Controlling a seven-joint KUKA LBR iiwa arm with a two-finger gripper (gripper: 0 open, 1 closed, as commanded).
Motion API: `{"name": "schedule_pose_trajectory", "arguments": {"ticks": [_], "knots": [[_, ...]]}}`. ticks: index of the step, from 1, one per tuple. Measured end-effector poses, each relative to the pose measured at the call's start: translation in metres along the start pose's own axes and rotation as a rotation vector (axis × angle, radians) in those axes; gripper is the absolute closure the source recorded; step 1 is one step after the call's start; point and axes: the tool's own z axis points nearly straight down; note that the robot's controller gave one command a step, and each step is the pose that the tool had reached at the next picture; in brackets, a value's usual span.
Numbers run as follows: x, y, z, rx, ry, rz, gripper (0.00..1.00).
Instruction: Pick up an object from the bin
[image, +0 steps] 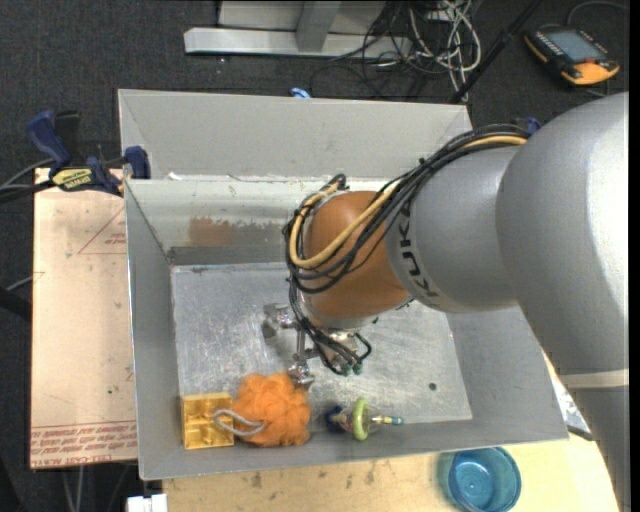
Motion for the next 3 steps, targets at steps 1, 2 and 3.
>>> {"name": "schedule_pose_trajectory", "arguments": {"ticks": [1, 2, 3], "knots": [[0.015, -0.020, 0.008, -0.005, 0.004, -0.076, 0.00], [0.024, 0.077, 0.013, 0.016, 0.011, -0.186, 1.00], [0.024, 0.077, 0.013, 0.016, 0.011, -0.185, 1.00]]}}
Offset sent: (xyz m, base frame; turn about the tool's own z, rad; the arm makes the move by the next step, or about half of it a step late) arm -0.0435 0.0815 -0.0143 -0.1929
